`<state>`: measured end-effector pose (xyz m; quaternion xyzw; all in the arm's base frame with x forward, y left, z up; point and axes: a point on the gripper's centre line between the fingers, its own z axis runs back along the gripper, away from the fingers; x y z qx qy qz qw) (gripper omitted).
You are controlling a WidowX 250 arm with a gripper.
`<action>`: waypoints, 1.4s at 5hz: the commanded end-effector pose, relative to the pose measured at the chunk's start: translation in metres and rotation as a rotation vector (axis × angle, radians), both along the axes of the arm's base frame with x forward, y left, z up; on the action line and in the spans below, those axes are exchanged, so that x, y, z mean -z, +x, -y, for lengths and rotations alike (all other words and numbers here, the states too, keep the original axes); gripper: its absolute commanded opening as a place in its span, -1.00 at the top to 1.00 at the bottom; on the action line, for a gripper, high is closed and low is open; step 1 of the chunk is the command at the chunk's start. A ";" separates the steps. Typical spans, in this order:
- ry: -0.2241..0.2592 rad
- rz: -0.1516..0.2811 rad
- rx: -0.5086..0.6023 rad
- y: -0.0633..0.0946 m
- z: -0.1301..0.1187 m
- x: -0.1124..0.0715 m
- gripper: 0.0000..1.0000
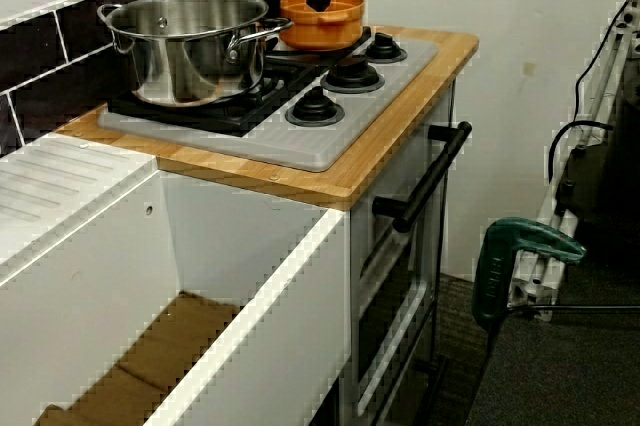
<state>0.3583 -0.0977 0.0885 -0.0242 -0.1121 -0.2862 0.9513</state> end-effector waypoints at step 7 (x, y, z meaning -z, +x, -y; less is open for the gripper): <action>-0.037 -0.014 0.023 0.003 0.003 -0.032 1.00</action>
